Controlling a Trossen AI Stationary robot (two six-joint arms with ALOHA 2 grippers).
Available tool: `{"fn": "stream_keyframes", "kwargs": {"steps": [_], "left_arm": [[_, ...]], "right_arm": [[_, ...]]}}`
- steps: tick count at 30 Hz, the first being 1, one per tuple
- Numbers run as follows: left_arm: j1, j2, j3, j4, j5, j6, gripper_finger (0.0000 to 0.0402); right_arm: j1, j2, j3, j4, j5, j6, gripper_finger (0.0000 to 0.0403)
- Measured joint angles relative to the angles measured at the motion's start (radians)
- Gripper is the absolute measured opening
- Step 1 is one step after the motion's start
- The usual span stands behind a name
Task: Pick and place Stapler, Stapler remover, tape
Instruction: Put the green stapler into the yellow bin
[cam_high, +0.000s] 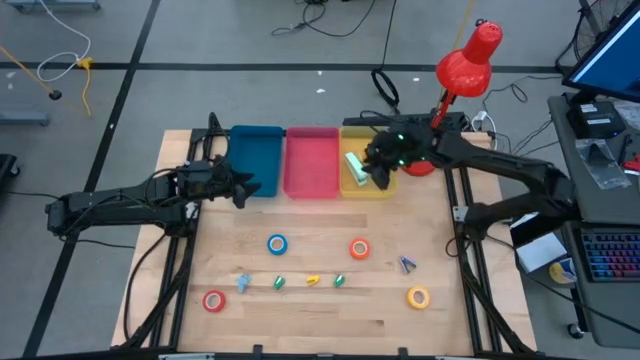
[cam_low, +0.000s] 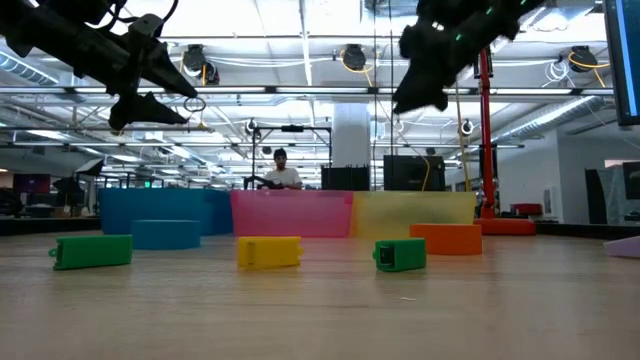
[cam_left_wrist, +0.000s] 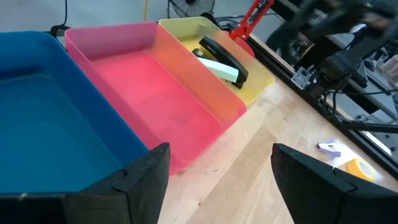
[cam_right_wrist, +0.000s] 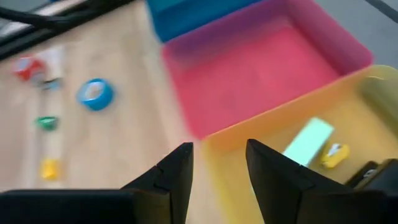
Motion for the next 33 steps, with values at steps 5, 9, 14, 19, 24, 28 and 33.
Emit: {"fn": "stream_keyframes", "kwargs": {"steps": [5, 9, 14, 19, 24, 28, 33], "left_arm": [[-0.001, 0.0, 0.0, 0.0, 0.001, 0.006, 0.0273], [-0.016, 0.0, 0.0, 0.001, 0.002, 0.008, 0.0273], [-0.053, 0.0, 0.0, 0.002, 0.002, 0.011, 0.0273], [-0.1, 0.0, 0.0, 0.002, 0.002, 0.011, 0.0273], [-0.154, 0.0, 0.0, 0.002, 0.002, 0.012, 0.0273], [-0.196, 0.0, 0.0, 0.002, 0.002, 0.012, 0.0273], [-0.246, 0.0, 0.0, 0.002, 0.002, 0.01, 0.0273]], "right_arm": [[0.114, -0.11, 0.0, -0.073, 0.0, 0.061, 0.0138], [0.18, -0.175, 0.0, -0.146, 0.037, 0.133, 0.0134], [0.249, -0.245, -0.001, -0.275, 0.213, 0.208, 0.0128], [0.306, -0.326, -0.056, -0.278, 0.321, 0.299, 0.0122], [0.353, -0.434, -0.219, -0.122, 0.322, 0.429, 0.0116], [0.401, -0.512, -0.391, 0.125, 0.318, 0.533, 0.0114], [0.458, -0.572, -0.608, 0.454, 0.318, 0.621, 0.0114]]}}
